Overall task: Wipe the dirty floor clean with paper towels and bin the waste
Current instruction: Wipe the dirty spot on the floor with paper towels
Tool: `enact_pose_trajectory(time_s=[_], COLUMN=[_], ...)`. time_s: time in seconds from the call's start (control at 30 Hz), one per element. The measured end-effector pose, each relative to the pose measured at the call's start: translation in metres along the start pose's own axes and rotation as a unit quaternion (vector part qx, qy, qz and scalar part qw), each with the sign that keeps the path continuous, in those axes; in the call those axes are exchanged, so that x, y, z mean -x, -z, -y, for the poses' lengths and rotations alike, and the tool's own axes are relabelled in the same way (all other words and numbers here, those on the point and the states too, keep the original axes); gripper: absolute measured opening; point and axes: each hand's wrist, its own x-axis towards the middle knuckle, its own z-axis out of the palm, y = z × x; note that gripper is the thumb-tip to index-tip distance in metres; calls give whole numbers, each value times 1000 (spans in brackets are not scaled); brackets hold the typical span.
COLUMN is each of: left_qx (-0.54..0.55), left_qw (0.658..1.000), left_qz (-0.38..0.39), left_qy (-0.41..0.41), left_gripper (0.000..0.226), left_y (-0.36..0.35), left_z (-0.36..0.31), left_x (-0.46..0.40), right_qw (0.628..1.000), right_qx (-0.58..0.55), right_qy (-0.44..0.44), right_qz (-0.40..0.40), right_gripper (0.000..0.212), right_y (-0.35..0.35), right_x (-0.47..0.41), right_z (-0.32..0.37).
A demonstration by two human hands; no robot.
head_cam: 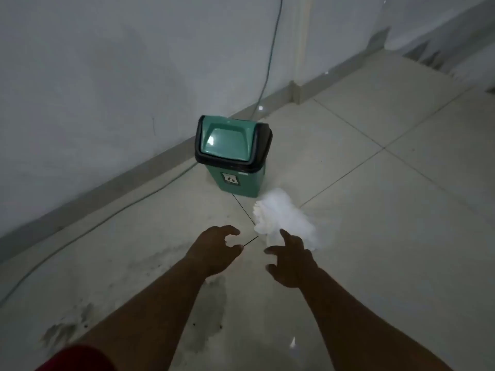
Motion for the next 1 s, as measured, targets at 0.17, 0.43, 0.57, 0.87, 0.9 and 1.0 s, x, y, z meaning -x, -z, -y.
enact_pose_trajectory(time_s=[0.17, 0.43, 0.57, 0.87, 0.9, 1.0], left_qx=[6, 11, 21, 37, 36, 35], left_qw=[999, 999, 999, 997, 997, 997], left_qz=[31, 38, 28, -23, -23, -1], left_qy=[30, 34, 39, 59, 60, 73], left_gripper=[47, 38, 39, 29, 39, 58], left_y=[-13, -4, 0, 23, 27, 39], left_z=[0, 3, 2, -12, -17, -38], left_x=[-11, -13, -8, 12, 16, 27], right_qw=[996, 992, 979, 896, 884, 850], right_qx=[83, 60, 47, -144, -165, -212], right_qy=[-22, -32, -53, -1, 15, 54], right_qz=[2, -104, -190, -420, -437, -480], right_gripper=[61, 36, 33, 9, 8, 6], right_y=[-12, -8, -3, 37, 44, 66], right_x=[-17, -18, -19, -1, 3, 16], right_z=[3, 4, 12, 41, 44, 54])
